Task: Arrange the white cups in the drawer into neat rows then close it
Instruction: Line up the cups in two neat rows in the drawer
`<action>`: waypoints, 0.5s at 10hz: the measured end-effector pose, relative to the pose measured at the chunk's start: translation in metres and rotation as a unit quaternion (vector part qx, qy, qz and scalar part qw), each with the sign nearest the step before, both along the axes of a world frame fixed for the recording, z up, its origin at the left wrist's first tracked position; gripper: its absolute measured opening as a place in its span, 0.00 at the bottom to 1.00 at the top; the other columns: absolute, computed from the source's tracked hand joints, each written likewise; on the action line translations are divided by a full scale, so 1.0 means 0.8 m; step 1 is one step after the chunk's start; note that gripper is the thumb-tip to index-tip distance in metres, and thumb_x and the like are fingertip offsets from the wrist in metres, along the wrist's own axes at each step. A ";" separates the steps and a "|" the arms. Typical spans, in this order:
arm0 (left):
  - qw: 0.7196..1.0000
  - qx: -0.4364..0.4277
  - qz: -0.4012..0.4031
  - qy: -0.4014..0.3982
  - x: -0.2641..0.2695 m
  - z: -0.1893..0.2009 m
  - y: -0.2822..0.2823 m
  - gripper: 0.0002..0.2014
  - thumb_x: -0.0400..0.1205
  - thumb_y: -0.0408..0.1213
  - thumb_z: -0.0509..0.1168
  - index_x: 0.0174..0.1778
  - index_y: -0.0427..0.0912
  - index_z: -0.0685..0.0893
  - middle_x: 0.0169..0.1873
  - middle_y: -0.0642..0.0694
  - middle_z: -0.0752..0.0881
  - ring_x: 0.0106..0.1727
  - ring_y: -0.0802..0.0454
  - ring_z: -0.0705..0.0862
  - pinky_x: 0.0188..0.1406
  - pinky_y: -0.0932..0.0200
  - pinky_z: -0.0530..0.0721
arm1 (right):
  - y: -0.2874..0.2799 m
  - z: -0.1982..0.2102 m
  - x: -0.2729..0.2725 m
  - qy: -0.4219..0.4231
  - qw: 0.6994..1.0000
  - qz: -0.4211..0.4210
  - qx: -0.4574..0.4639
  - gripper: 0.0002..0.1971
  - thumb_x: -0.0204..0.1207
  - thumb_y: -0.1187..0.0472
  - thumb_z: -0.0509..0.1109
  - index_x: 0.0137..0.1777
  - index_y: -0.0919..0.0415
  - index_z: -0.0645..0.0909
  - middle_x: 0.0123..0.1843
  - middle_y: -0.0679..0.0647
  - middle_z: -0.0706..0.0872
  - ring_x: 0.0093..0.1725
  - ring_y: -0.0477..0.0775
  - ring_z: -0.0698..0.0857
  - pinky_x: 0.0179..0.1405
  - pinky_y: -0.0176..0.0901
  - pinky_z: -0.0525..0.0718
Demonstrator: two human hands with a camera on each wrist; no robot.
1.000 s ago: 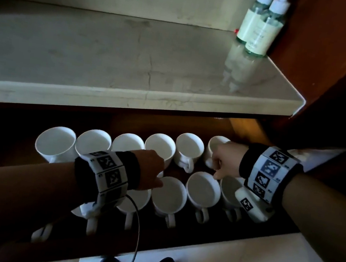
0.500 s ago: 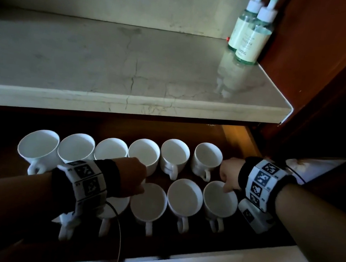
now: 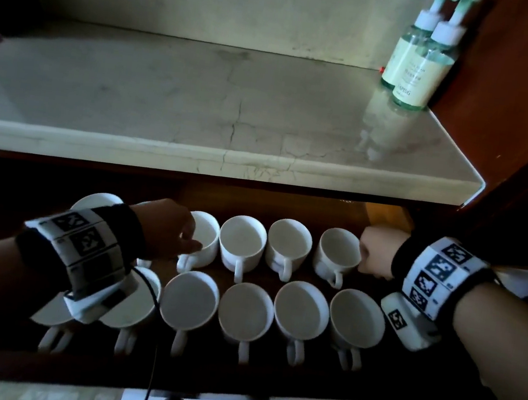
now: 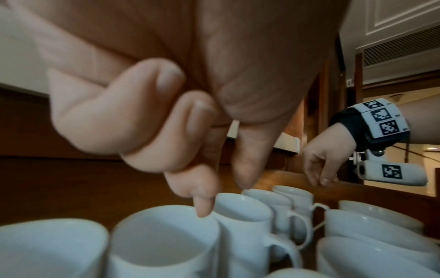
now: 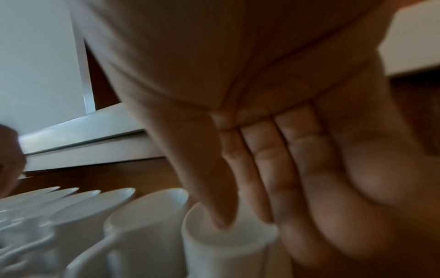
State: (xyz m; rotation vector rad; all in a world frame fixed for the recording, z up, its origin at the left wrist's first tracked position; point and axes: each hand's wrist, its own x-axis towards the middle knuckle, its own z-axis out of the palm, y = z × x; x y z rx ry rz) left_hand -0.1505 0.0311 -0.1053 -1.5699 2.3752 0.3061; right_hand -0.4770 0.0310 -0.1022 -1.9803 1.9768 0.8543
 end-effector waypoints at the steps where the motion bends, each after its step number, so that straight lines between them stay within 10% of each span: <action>1: 0.999 -0.009 0.032 -0.018 0.030 0.001 -0.008 0.18 0.83 0.54 0.61 0.45 0.43 0.88 0.27 0.56 0.74 0.42 0.55 0.78 0.42 0.64 0.71 | -0.017 -0.009 0.006 0.010 0.998 -0.021 -0.051 0.14 0.77 0.54 0.70 0.34 0.59 0.75 0.35 0.52 0.81 0.35 0.52 0.83 0.32 0.39 0.79; 3: 0.989 0.003 0.146 -0.013 0.103 0.011 -0.019 0.19 0.83 0.52 0.61 0.45 0.40 0.90 0.38 0.47 0.86 0.50 0.48 0.86 0.53 0.59 0.80 | -0.022 -0.029 0.016 0.024 0.993 -0.103 -0.057 0.18 0.83 0.61 0.63 0.69 0.70 0.76 0.65 0.63 0.82 0.64 0.60 0.84 0.52 0.42 0.80; 5: 0.978 0.014 0.205 -0.046 0.148 0.012 -0.014 0.22 0.85 0.51 0.58 0.50 0.37 0.90 0.46 0.41 0.90 0.56 0.45 0.86 0.56 0.59 0.79 | -0.029 -0.044 0.005 -0.062 0.982 -0.156 -0.088 0.18 0.78 0.64 0.70 0.67 0.69 0.79 0.64 0.67 0.84 0.63 0.65 0.84 0.59 0.50 0.83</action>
